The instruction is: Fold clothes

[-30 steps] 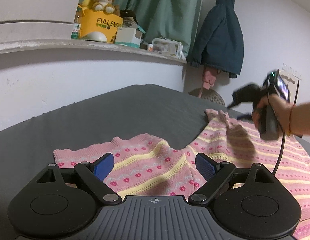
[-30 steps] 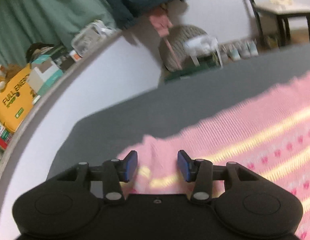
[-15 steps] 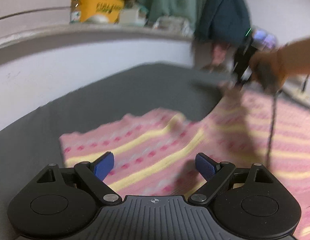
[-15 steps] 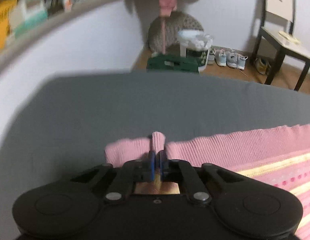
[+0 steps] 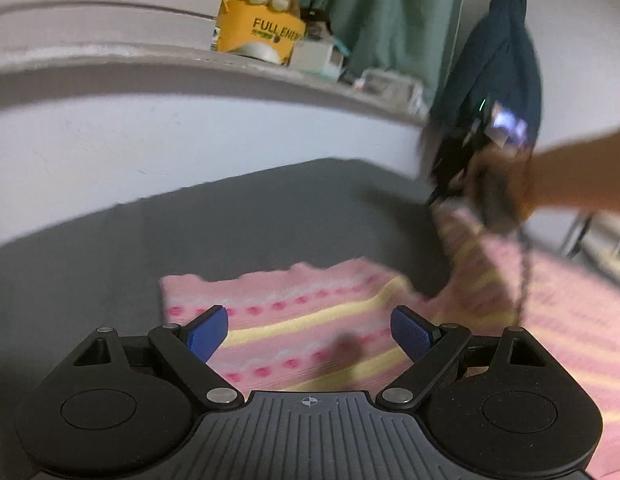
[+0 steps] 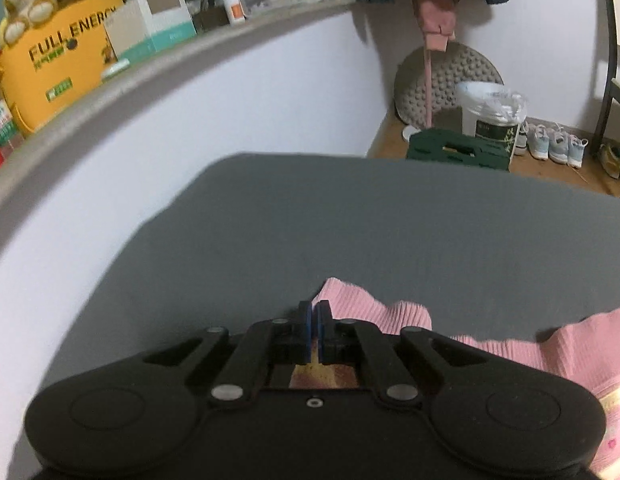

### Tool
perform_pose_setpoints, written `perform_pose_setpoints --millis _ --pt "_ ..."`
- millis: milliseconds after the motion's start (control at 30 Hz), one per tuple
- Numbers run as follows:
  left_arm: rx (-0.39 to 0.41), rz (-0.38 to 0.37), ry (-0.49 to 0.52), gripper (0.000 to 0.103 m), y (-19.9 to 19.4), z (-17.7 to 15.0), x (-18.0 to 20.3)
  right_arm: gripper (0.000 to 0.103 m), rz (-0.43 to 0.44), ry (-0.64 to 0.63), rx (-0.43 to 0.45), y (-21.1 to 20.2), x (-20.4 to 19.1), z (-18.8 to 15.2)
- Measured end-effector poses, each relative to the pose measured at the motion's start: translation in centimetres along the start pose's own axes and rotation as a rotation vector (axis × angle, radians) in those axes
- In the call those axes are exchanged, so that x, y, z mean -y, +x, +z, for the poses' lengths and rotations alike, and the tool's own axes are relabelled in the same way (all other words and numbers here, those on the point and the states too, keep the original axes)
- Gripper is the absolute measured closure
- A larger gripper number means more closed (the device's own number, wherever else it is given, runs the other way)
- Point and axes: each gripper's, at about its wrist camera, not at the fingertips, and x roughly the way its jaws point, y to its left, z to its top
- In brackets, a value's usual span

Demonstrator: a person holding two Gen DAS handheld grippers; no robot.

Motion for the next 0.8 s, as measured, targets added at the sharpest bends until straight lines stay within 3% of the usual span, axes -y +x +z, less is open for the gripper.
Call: perform_pose_setpoints --millis 133,300,467,633,800 --pt "-0.023 -0.015 -0.076 0.014 0.6 -0.3 -0.8 0.1 0.013 -0.012 -0.001 0.3 0.0 -0.4" --pt "-0.002 0.097 -0.039 0.014 0.1 0.0 -0.6 0.1 0.015 -0.042 -0.004 0.2 -0.3 -0.3" --pt "0.0 0.307 -0.046 0.014 -0.7 0.2 -1.5 0.1 0.051 -0.067 0.05 -0.7 -1.2 0.0" --pt "-0.038 0.345 0.007 0.014 -0.7 -0.1 -1.2 0.1 0.014 -0.084 0.037 0.7 -1.7 -0.8" --pt "-0.045 0.362 -0.003 0.014 -0.4 -0.4 -1.3 0.097 0.047 -0.107 0.036 1.2 -1.5 -0.9"
